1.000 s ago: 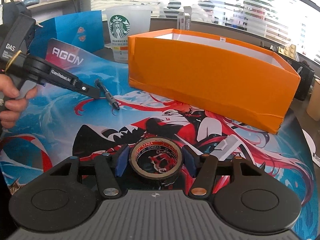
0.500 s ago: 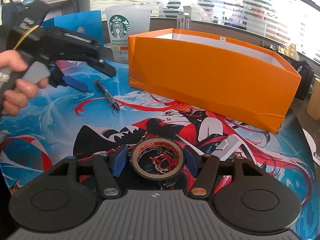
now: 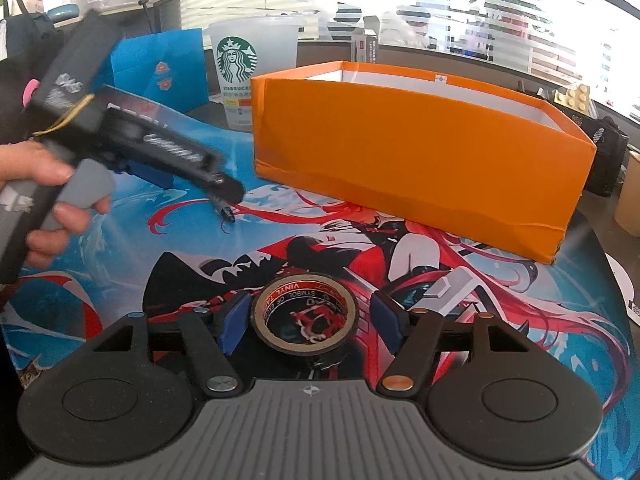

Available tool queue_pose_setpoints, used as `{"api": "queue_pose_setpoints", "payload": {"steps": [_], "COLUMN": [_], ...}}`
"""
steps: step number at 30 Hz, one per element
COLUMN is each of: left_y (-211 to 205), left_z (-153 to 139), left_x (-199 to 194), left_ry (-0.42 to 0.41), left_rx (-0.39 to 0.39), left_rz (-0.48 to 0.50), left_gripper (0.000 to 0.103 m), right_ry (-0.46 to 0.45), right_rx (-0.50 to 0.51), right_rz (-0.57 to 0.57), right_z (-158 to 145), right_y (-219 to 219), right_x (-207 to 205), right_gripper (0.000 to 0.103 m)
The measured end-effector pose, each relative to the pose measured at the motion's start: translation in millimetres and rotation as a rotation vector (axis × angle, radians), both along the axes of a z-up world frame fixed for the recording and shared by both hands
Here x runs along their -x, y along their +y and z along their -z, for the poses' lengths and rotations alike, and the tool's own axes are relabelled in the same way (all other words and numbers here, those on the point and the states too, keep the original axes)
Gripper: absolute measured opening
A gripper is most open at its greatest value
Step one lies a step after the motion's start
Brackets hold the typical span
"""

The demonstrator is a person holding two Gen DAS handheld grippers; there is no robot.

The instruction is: Organize rigid objects

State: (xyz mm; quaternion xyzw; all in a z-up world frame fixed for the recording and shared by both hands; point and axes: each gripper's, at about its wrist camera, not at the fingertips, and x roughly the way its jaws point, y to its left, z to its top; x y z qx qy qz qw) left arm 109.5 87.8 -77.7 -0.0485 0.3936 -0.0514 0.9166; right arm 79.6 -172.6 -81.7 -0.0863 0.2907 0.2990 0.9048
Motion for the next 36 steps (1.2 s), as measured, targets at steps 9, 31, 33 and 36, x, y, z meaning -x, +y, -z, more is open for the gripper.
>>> {"api": "queue_pose_setpoints", "payload": {"steps": [9,31,33,36], "left_y": [25,37,36,22], "left_z": [-6,-10,-11,-9], "left_x": [4,-47,-41,-20], "left_ry": [0.027,-0.044,-0.042,-0.068], "left_rx": [0.060,-0.151,-0.161,-0.203], "left_rz": [-0.077,0.692,0.702,0.729], "left_gripper": [0.103,0.055,0.034,0.011], "right_ry": [-0.005,0.017,0.020,0.021], "right_rx": [0.006,0.020,0.025,0.032], "right_rz": [-0.012,0.007,0.010,0.022], "right_z": [0,-1,-1,-1], "right_y": [2,8,9,9], "right_x": [2,0,0,-1], "right_gripper": [0.063,0.076,0.076,0.076]}}
